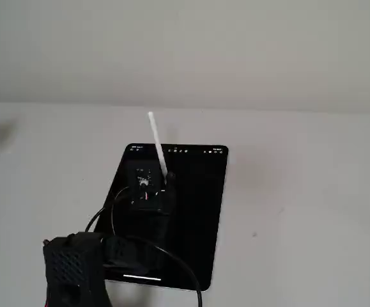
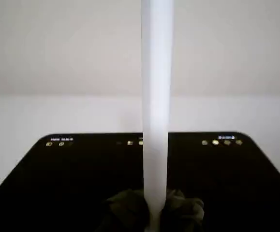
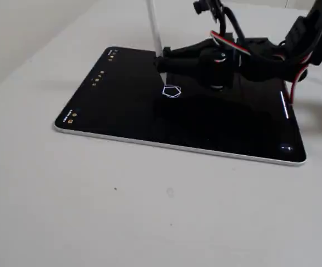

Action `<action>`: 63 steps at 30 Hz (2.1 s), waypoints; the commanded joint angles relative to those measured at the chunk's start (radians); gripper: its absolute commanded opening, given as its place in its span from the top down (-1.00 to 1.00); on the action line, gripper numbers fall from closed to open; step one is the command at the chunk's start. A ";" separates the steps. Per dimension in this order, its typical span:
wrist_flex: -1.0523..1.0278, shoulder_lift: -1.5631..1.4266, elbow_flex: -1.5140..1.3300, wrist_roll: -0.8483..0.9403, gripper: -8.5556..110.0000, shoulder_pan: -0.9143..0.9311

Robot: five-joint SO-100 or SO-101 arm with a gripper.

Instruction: Draw a circular shape on the ipad using the apple pencil

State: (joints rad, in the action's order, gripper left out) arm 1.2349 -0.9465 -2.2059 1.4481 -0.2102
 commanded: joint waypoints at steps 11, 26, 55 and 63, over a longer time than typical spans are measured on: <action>-0.354 -0.532 -0.081 -0.474 0.86 0.063; -0.448 -0.548 -0.087 -0.474 0.86 0.038; -0.080 -0.222 -0.129 -0.196 0.86 -0.040; -0.571 -0.716 -0.150 -0.612 0.86 0.026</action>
State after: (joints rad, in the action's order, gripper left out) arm 0.9235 -1.3376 -2.3654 1.0584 -0.2163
